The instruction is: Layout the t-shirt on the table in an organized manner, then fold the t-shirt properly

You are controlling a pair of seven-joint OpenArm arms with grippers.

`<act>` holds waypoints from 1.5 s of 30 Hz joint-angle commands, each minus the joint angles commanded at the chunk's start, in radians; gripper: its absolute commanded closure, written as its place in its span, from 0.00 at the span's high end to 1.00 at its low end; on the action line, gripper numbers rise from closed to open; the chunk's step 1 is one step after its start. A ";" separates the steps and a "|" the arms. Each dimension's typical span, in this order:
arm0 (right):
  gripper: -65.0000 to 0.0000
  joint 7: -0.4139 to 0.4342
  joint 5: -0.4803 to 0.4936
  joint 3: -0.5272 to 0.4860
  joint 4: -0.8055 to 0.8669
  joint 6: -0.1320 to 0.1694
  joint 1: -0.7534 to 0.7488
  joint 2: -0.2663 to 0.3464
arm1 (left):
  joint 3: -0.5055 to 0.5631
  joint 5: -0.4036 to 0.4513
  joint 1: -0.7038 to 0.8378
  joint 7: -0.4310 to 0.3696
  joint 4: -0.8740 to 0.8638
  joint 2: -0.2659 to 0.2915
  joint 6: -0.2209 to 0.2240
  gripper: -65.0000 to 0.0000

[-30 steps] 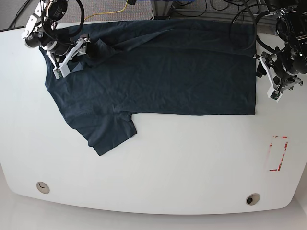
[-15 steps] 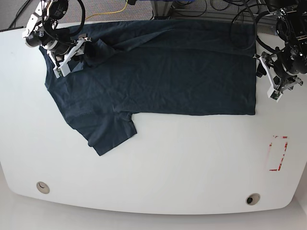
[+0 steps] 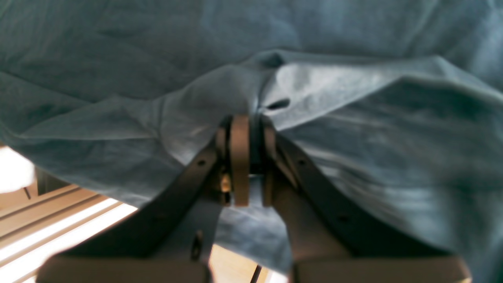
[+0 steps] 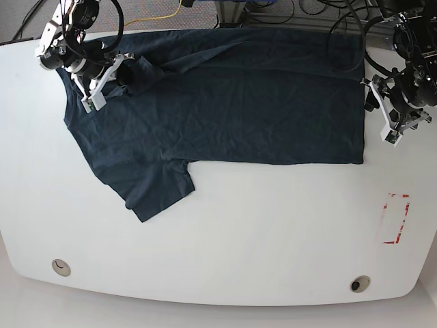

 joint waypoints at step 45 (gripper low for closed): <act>1.00 0.000 0.046 0.005 -0.003 0.000 0.072 0.084 | 0.000 0.000 -0.002 0.003 0.000 -0.017 0.000 0.54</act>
